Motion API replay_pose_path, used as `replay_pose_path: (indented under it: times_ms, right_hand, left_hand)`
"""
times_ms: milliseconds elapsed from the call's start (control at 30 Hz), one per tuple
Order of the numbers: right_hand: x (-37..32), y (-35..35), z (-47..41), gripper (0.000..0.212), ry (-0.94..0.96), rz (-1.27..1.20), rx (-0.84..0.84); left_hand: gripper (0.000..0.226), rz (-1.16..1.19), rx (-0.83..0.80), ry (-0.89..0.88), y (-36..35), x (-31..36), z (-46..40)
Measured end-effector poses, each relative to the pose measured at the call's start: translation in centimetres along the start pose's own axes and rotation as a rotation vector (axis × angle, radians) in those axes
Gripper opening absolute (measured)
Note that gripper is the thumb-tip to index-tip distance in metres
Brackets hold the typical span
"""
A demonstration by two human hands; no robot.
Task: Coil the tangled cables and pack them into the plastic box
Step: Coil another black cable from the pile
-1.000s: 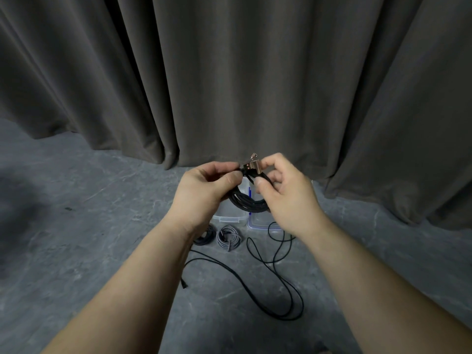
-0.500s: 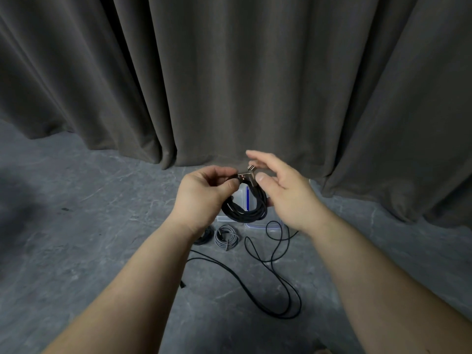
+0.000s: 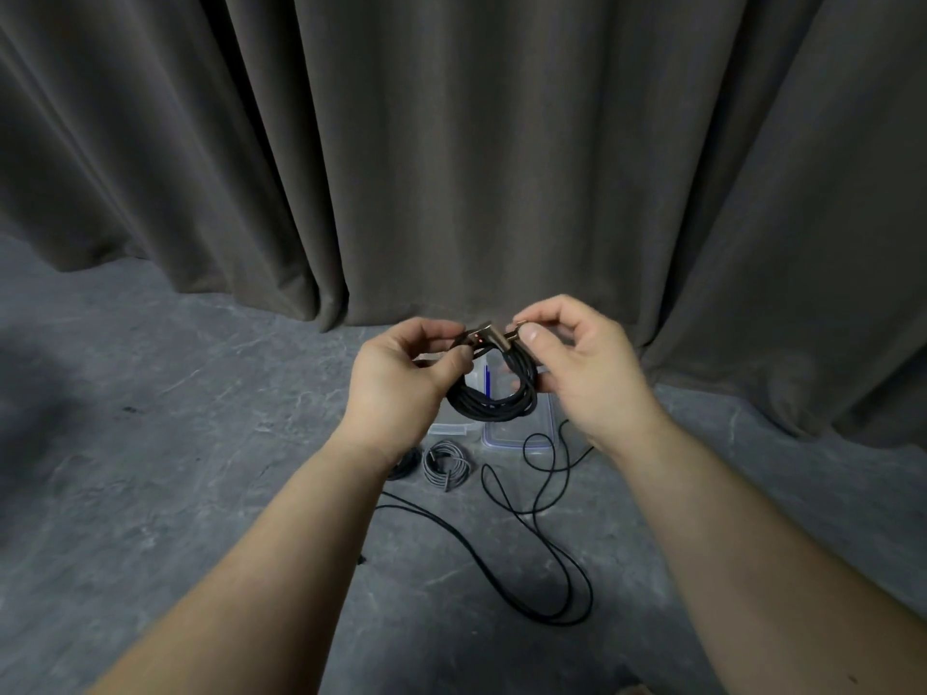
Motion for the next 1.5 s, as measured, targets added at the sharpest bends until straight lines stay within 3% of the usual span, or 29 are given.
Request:
replay_pose_path:
  times_ms: [133,267,500,600,733,933,1100,1200,1367,1500]
  right_hand:
    - [0.3,-0.3,0.0,0.017,0.021,0.042,0.028]
    - [0.4,-0.6,0.1,0.02,0.03,0.031,0.005]
    - [0.8,-0.8,0.0,0.02,0.027,0.058,-0.022]
    - [0.6,-0.6,0.1,0.014,0.042,0.051,-0.001]
    - [0.5,0.0,0.0,0.022,-0.049,-0.082,-0.061]
    - [0.9,-0.3,0.0,0.022,-0.102,0.106,-0.104]
    - [1.2,-0.2,0.0,0.022,-0.006,0.327,-0.105]
    - [0.9,-0.2,0.3,0.021,0.008,0.304,-0.129]
    - [1.1,0.0,0.6,0.027,-0.146,0.107,-0.216]
    - [1.7,0.0,0.4,0.023,-0.169,0.092,-0.104]
  left_hand:
    - [0.025,-0.072,-0.001,-0.028,0.1,-0.2,0.0]
    - [0.036,-0.082,-0.104,-0.022,0.0,-0.4,0.4]
    - [0.015,-0.449,0.065,-0.18,0.2,-0.2,0.4]
    - [0.006,-0.515,0.108,-0.223,0.1,-0.1,0.6]
    - [0.008,-0.528,0.204,-0.251,0.0,-0.3,0.6]
    - [0.013,-0.488,0.301,-0.214,-0.2,-0.6,0.3]
    - [0.017,-0.564,0.205,-0.22,-0.3,-0.9,0.1]
    - [0.012,-0.485,0.141,-0.189,0.1,-1.0,-0.1]
    - [0.006,-0.215,0.075,-0.034,0.1,-0.8,-0.1]
    - [0.025,0.143,-0.053,0.205,0.2,-0.7,-0.2]
Point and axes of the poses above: each hand's wrist, its own z-axis away from the middle knuckle, its own y-axis out of the back of the hand, x = y × z, the point moved 1 cm from there along -z, towards the middle knuckle, and after that the axes turned 3 degrees about y, right-handed, at the moved point
